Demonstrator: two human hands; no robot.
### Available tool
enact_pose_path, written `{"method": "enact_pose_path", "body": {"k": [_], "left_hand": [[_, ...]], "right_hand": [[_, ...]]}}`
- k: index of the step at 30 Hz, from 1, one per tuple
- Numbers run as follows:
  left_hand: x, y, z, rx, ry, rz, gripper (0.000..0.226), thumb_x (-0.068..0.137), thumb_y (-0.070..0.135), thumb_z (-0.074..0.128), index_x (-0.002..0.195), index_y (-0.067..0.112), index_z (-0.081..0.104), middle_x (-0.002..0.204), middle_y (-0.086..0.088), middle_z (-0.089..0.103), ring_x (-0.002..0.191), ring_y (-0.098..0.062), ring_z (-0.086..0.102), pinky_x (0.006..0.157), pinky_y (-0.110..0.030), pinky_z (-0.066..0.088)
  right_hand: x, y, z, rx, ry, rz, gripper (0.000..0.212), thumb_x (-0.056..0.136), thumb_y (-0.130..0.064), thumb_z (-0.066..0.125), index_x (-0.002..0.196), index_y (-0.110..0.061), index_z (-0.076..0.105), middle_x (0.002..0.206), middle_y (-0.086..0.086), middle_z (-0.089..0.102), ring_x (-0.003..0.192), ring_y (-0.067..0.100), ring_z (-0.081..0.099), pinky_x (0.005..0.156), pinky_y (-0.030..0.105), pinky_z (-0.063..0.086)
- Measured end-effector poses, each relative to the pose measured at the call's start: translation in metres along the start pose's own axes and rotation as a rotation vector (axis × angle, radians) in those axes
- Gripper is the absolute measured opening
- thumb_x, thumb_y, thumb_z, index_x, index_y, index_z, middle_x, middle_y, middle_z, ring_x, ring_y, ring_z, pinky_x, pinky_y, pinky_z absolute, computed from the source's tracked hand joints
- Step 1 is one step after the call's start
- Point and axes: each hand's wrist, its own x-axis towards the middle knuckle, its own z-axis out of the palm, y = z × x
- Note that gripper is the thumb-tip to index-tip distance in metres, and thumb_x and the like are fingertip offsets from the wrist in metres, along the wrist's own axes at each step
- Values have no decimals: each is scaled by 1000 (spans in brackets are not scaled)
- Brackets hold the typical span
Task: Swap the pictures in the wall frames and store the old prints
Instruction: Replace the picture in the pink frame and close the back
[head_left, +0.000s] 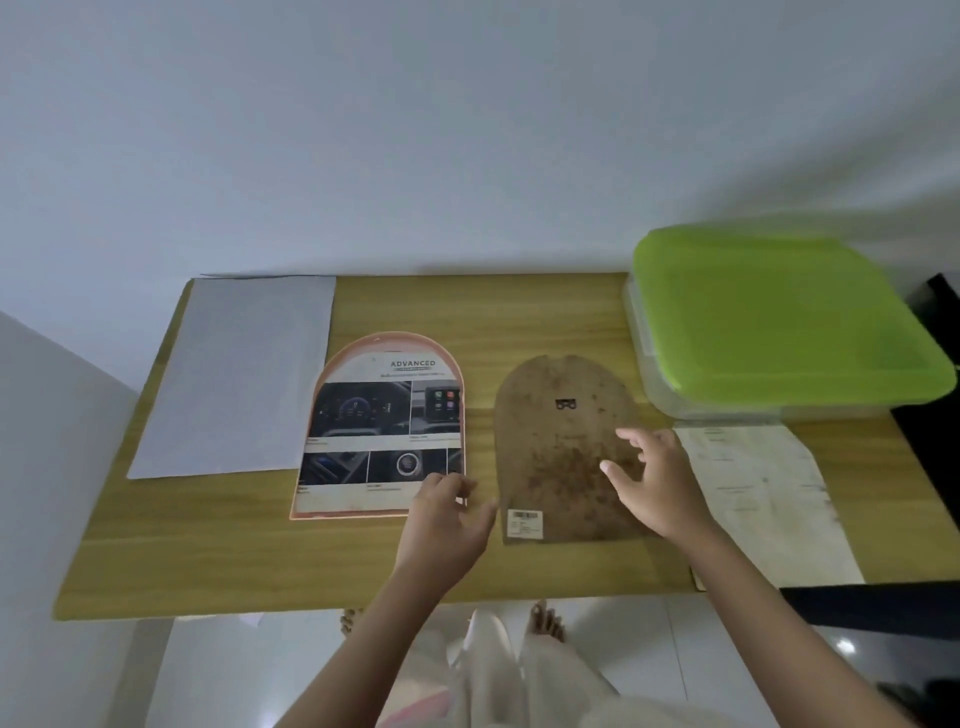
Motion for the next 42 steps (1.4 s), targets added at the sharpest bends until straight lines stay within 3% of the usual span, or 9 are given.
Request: {"method": "enact_pose_path", "body": {"k": [4, 8, 12, 15, 18, 21, 27, 33, 42], "left_hand": [[-17, 13, 35, 27, -11, -98, 35, 82, 36, 64, 108, 14, 60, 104, 0, 56, 87, -10, 58, 79, -26, 50], [-24, 25, 57, 81, 11, -167, 34, 84, 28, 61, 115, 13, 57, 113, -6, 48, 92, -14, 48, 80, -23, 39], [-24, 32, 68, 76, -4, -202, 48, 81, 24, 63, 127, 13, 51, 121, -8, 42, 110, -23, 47, 96, -31, 42], [-20, 34, 66, 11, 5, -236, 57, 78, 18, 69, 131, 14, 49, 122, -8, 45, 101, -10, 45, 89, -18, 37], [-17, 34, 61, -23, 24, -221, 58, 74, 15, 74, 128, 13, 52, 121, -5, 55, 96, -10, 54, 81, -16, 40], [-18, 35, 52, -79, 40, -206, 57, 73, 10, 75, 126, 12, 53, 116, -3, 58, 89, -10, 58, 73, -14, 42], [-19, 26, 23, -103, 94, -142, 59, 74, 7, 74, 128, 12, 51, 111, 2, 51, 96, -13, 54, 83, -22, 44], [-16, -6, -24, -107, 138, -160, 58, 74, 6, 73, 127, 14, 50, 111, 5, 49, 99, -12, 53, 87, -25, 46], [-2, -70, -99, -136, 147, -247, 57, 74, 4, 72, 127, 13, 51, 115, -1, 55, 95, -14, 59, 79, -25, 50]], "right_hand": [[0, 28, -7, -28, 0, 17, 49, 86, -32, 62, 131, -20, 48, 123, 8, 42, 119, 23, 48, 88, 33, 46], [-1, 34, -7, -62, -66, 7, 52, 88, -33, 60, 136, -20, 42, 126, 8, 40, 118, 24, 47, 87, 32, 47], [-1, 33, -5, -43, -77, 35, 59, 84, -35, 66, 136, -20, 42, 127, 12, 39, 119, 31, 44, 91, 38, 49], [3, 33, -7, -21, -83, 86, 74, 79, -36, 72, 141, -18, 36, 132, 14, 35, 125, 33, 36, 96, 41, 46], [9, 35, -12, 36, -96, 103, 87, 73, -35, 78, 144, -17, 32, 132, 13, 33, 128, 31, 33, 99, 38, 41], [10, 35, -17, 107, -101, 85, 91, 65, -37, 82, 141, -17, 37, 128, 10, 37, 126, 28, 39, 102, 38, 40], [3, 14, -15, 180, -38, 5, 90, 60, -34, 87, 137, -15, 43, 121, 4, 42, 115, 18, 47, 97, 25, 37], [0, -38, 17, 219, -37, -61, 90, 60, -35, 86, 137, -16, 42, 112, -3, 38, 111, 17, 46, 97, 30, 43], [4, -123, 77, 202, -90, -104, 84, 64, -30, 85, 134, -14, 43, 111, -2, 37, 101, 6, 39, 85, 14, 30]]}}
